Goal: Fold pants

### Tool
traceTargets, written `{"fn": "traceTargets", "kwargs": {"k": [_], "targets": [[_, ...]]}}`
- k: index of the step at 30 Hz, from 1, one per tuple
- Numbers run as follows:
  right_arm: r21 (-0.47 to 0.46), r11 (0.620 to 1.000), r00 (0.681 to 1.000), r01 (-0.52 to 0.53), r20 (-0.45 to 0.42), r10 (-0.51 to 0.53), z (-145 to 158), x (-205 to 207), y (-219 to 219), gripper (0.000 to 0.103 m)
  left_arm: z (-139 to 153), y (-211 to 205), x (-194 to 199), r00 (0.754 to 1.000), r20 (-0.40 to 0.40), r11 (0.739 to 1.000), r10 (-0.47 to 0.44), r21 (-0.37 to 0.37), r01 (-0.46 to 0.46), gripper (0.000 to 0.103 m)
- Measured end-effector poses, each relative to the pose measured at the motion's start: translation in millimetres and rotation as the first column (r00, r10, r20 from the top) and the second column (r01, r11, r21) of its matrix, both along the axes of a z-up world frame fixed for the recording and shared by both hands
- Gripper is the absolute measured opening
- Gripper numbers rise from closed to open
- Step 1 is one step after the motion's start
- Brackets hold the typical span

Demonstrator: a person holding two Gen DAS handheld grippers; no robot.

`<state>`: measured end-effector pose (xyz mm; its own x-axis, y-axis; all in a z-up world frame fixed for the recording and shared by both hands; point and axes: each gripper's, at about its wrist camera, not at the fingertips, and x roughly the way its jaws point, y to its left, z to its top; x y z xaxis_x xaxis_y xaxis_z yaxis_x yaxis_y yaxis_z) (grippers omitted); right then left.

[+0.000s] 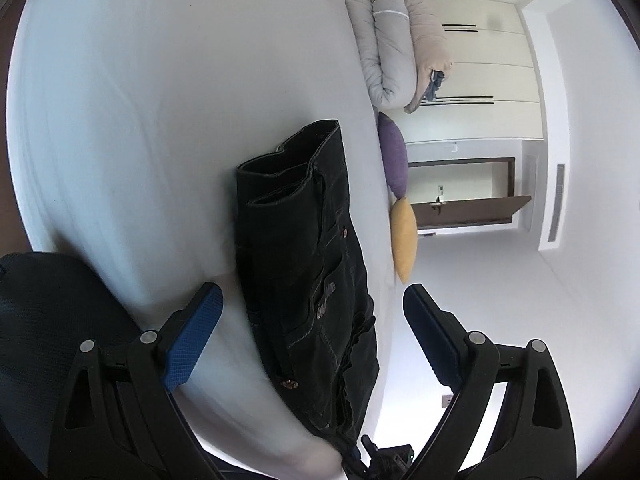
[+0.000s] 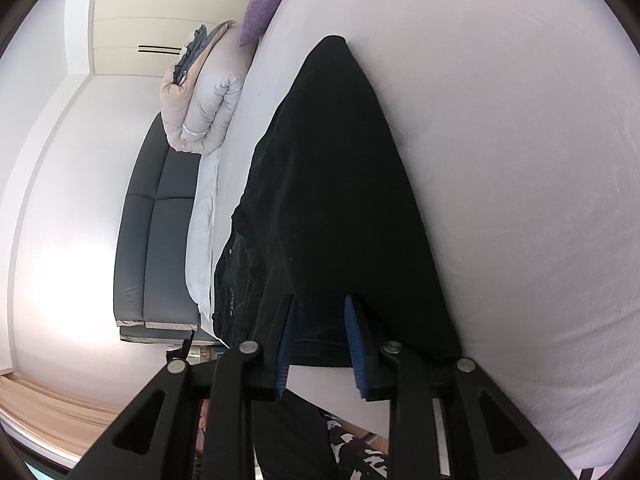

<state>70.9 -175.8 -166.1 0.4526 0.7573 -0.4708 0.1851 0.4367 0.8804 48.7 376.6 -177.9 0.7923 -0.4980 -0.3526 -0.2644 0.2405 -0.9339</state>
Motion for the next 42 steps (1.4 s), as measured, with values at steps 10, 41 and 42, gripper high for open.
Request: {"fn": "traceTargets", "kwargs": {"k": [10, 41, 42], "targets": [[-0.003, 1.0, 1.0, -0.005, 0.001, 0.005, 1, 0, 1, 0.026, -19, -6, 6, 1.0, 0.0, 0.997, 0.021, -0.076, -0.021, 0.091], [-0.153, 0.939, 0.94, -0.307, 0.106, 0.325, 79, 96, 125, 0.022, 44, -60, 34, 0.996, 0.041, 0.907, -0.082, 0.418, 0.057, 0.016], [-0.153, 0.934, 0.937, -0.322, 0.089, 0.338, 74, 107, 136, 0.022, 48, -64, 35, 0.995, 0.046, 0.897, -0.091, 0.437, 0.061, 0.016]]}}
